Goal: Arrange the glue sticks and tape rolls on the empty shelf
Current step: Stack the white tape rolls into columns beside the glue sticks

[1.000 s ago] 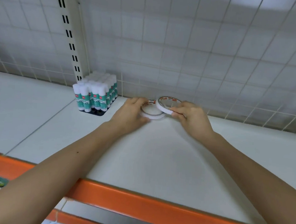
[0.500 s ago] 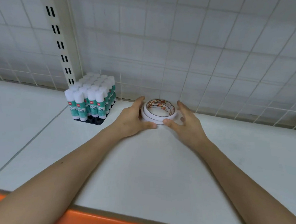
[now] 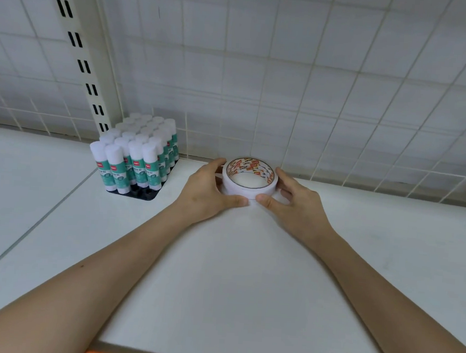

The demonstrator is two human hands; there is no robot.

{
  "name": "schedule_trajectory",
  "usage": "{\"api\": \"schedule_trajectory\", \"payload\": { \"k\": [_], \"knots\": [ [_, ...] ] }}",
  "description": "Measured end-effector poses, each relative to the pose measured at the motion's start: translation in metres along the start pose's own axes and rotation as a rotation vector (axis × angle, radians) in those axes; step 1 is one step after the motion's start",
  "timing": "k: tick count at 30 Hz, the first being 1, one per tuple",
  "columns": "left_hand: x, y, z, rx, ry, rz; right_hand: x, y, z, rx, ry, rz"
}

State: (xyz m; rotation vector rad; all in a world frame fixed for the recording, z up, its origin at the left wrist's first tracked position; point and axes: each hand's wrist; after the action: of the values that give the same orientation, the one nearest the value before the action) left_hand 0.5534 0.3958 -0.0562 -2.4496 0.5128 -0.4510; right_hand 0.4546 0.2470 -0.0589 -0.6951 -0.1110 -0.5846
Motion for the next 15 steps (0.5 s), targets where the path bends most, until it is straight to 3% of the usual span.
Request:
{"api": "schedule_trajectory", "payload": {
  "k": [7,15],
  "knots": [
    [-0.0025,0.0022,-0.0028,0.044,0.054,-0.031,-0.0025,-0.0045,0.0057,0.087,0.001,-0.01],
    [-0.0021,0.0007,-0.0035,0.061,0.091,-0.029,0.0044,-0.0042,-0.0012,0.014,-0.003,0.049]
  ]
}}
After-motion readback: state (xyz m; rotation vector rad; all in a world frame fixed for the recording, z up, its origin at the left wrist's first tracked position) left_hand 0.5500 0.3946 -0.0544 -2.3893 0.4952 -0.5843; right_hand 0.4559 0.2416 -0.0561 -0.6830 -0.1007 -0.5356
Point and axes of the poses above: each hand's wrist, its own x-axis towards the middle knuckle, its own y-axis out of the palm, z = x × y, and after that the axes turned 6 degrees about -z, right-handed
